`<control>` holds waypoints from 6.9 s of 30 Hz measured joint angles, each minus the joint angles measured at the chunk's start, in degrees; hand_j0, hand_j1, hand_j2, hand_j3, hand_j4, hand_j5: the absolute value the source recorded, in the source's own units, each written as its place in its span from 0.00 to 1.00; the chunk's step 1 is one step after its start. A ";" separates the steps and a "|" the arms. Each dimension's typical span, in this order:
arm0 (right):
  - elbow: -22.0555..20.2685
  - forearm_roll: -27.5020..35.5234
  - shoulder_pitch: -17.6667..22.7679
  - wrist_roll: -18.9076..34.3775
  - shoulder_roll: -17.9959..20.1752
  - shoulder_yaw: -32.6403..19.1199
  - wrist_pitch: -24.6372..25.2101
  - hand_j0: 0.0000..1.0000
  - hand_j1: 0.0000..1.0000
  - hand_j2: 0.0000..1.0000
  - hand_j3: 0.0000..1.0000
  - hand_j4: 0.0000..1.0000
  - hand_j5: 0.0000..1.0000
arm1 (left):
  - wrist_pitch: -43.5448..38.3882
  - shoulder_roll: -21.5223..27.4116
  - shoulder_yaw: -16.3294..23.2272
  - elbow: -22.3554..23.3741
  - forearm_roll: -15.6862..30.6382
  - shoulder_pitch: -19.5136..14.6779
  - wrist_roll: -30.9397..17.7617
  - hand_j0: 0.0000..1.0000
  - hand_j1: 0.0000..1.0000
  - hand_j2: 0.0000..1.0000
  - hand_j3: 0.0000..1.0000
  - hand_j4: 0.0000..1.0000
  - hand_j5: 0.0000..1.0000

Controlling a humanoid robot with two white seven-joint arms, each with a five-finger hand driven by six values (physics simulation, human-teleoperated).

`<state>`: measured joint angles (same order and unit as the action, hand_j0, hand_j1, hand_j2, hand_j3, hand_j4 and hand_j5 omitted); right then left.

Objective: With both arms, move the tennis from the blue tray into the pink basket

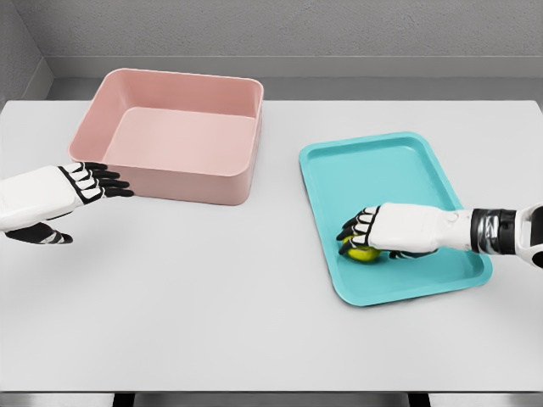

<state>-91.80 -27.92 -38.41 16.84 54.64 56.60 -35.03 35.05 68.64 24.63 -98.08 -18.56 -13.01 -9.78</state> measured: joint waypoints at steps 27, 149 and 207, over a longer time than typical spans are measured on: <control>0.30 -0.28 -0.26 0.58 0.13 -1.57 -0.04 0.49 0.49 0.49 0.49 0.49 0.49 | 0.00 0.09 -0.09 -0.14 0.00 -0.09 0.00 1.00 1.00 1.00 1.00 1.00 1.00; -8.81 7.86 28.65 8.71 -14.36 -57.37 -0.11 1.00 1.00 1.00 1.00 1.00 1.00 | 0.00 -7.94 0.91 -4.21 -9.26 -0.18 -1.29 1.00 1.00 1.00 1.00 1.00 1.00; -3.30 8.95 31.90 9.20 -19.53 -60.90 -0.10 1.00 1.00 1.00 1.00 1.00 1.00 | 0.01 -20.68 28.18 2.82 -10.19 -22.41 -4.04 1.00 1.00 1.00 1.00 1.00 1.00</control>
<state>-95.11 -18.97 -6.50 26.05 35.11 -4.30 -35.13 35.06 47.96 52.81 -95.26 -28.76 -35.42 -13.83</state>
